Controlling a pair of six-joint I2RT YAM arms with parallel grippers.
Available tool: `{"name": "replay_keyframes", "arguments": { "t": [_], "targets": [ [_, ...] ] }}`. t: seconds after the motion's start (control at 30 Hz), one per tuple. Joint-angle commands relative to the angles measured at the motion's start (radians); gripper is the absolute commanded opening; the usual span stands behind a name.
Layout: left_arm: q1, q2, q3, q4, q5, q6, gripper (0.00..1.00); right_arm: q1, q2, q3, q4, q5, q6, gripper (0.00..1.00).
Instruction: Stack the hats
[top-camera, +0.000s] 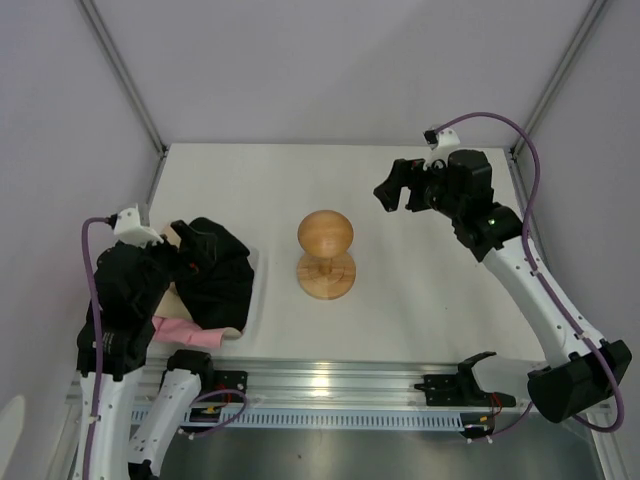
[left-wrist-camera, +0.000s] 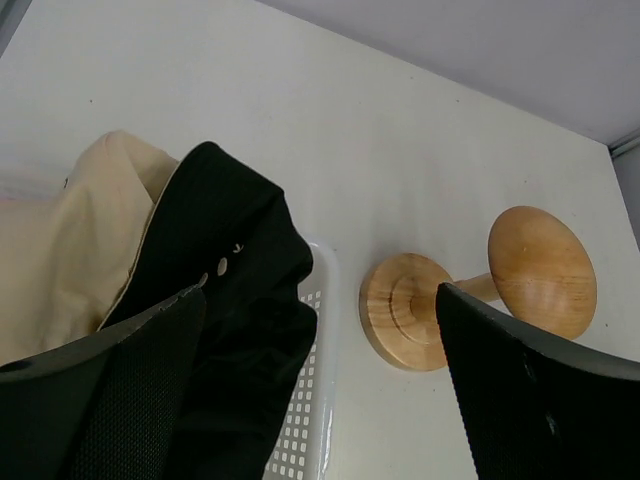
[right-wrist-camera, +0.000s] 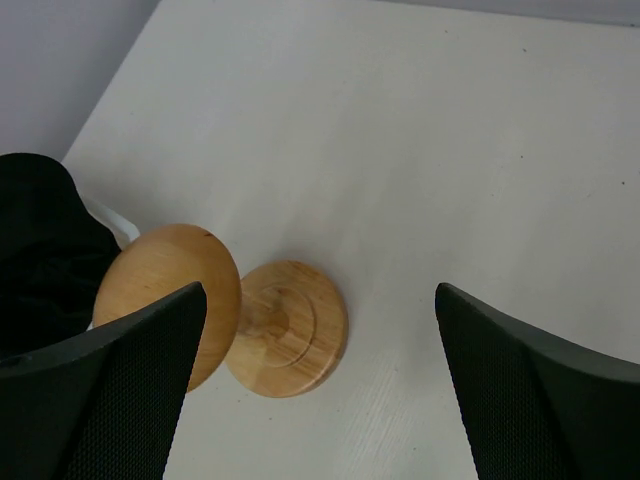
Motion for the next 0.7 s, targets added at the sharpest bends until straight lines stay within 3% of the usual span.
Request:
{"name": "replay_keyframes", "arguments": {
  "t": [0.0,0.2,0.37,0.67],
  "targets": [
    [-0.003,0.03,0.012,-0.011,-0.015,-0.024,1.0,0.017,-0.007,-0.054,0.098,0.052,0.011,1.0],
    [-0.003,0.157,-0.004,-0.008,0.122,0.091,1.0,0.031,-0.024,-0.185,0.141,0.101,0.045,1.0],
    [-0.107,0.411,0.228,-0.175,-0.209,0.166,1.0,0.033,-0.072,-0.24,0.178,0.175,0.071,0.99],
    [-0.262,0.654,0.255,-0.193,-0.363,0.122,0.99,0.033,-0.181,-0.317,0.164,0.25,0.059,1.0]
  ]
}}
